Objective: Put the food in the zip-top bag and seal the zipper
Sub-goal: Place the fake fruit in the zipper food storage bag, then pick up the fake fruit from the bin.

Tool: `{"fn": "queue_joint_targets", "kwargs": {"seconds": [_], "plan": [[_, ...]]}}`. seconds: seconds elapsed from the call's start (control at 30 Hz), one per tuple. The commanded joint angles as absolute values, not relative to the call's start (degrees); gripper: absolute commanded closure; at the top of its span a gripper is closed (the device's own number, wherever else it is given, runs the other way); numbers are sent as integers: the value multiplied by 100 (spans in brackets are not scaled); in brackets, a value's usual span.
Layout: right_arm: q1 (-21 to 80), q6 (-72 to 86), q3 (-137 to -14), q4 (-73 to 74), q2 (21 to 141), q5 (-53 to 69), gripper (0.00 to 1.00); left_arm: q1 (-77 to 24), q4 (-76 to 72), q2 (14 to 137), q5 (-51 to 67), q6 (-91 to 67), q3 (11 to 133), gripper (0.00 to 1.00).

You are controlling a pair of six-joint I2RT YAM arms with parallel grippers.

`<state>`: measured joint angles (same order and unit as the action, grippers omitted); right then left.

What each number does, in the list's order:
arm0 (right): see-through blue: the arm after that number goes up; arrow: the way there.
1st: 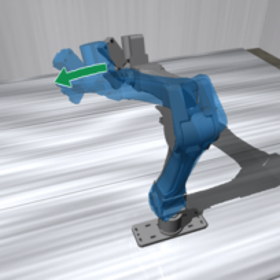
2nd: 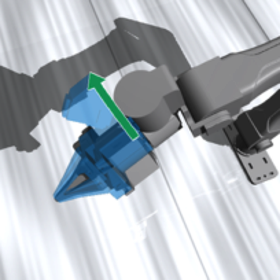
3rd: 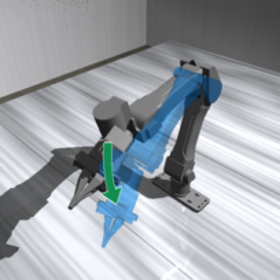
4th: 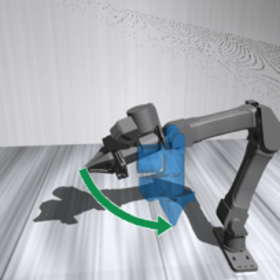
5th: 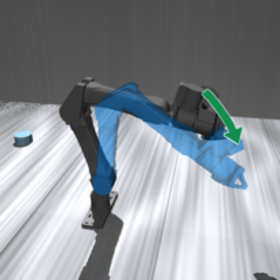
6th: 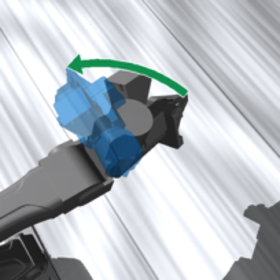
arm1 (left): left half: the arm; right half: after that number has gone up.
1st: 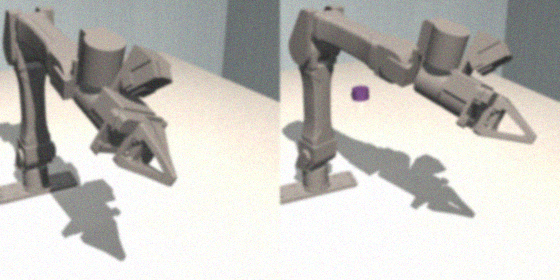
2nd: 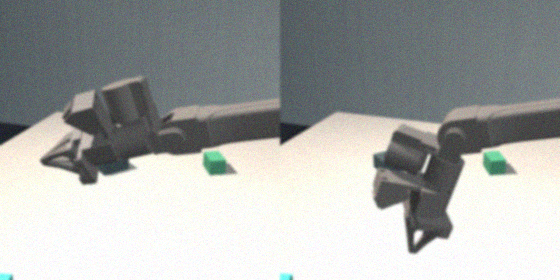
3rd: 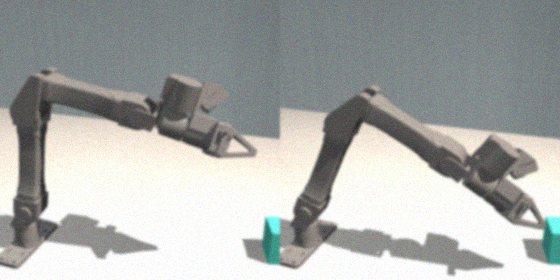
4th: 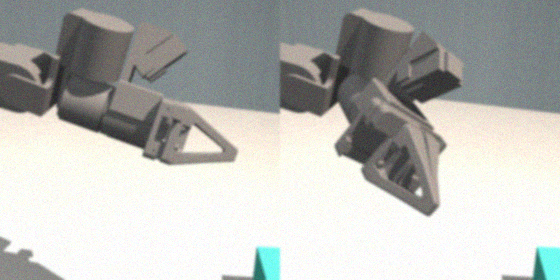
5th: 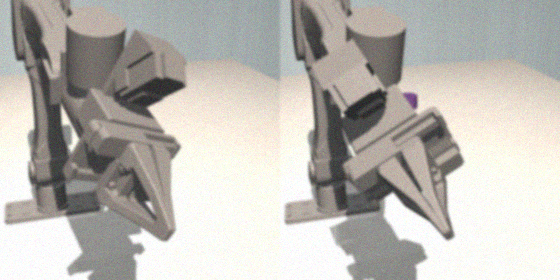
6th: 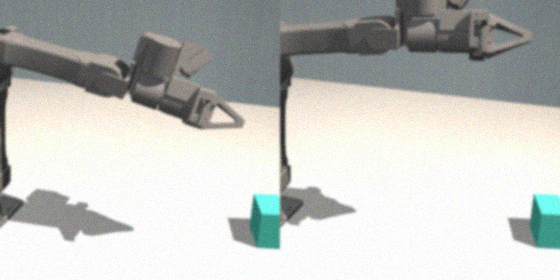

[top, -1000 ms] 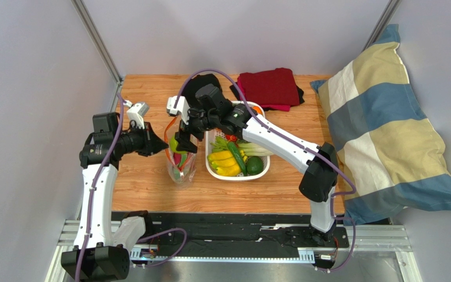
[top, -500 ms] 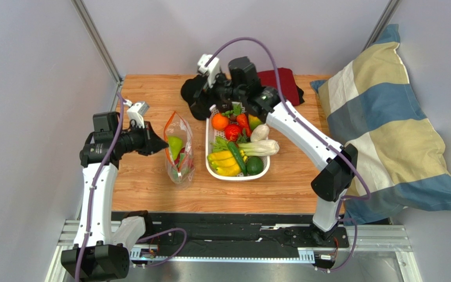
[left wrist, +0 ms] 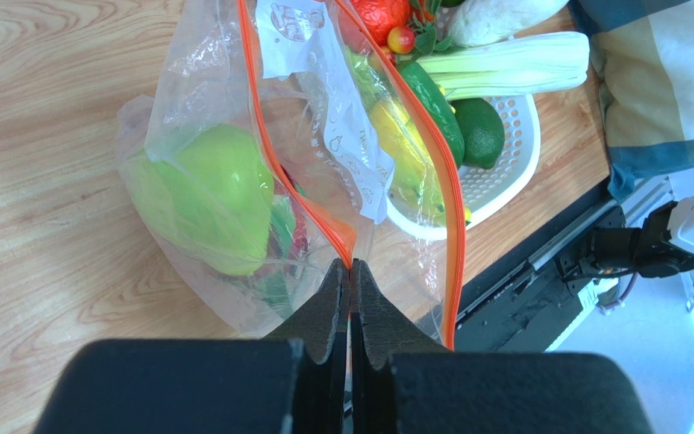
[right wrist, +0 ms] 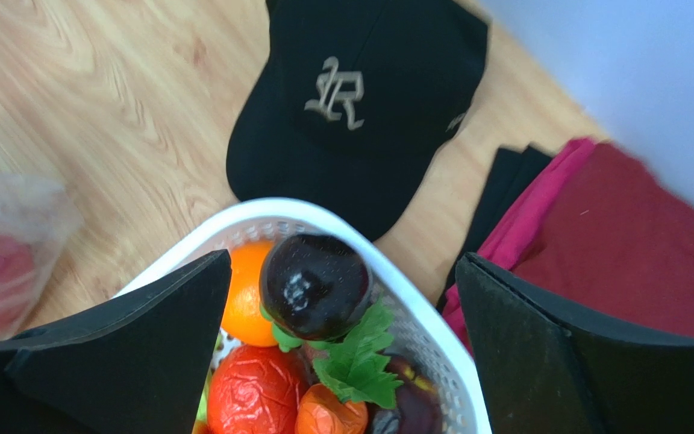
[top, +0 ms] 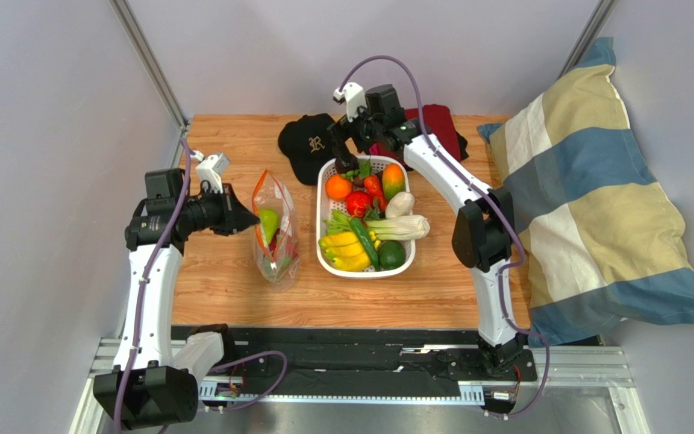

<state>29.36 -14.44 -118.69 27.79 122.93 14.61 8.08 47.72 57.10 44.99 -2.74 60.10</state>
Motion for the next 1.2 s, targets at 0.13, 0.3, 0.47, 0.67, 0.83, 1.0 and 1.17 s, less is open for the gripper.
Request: {"fn": "queue_joint_targets", "kwargs": {"seconds": [0.13,0.3,0.47,0.67,0.83,1.0,1.17], "plan": [[3015,-1643,-12191,3006,12665,1512,0,844,4553,5792,4588,-316,6170,100],[3032,-1670,-12120,3128,12797,1608,1,852,4570,5845,4570,-290,6196,100],[3059,-1661,-11936,3225,12788,1705,1,844,4570,5871,4570,-264,6223,100],[3067,-1714,-11689,3243,12744,1705,4,844,4518,5924,4570,-299,6240,100],[3076,-1749,-11672,3270,12779,1670,9,844,4465,5968,4676,-334,6249,100],[3076,-1740,-11663,3226,12736,1687,27,835,4465,5950,4711,-316,6258,100],[3067,-1696,-11646,3164,12621,1652,43,844,4491,5898,4729,-246,6249,100]]}}
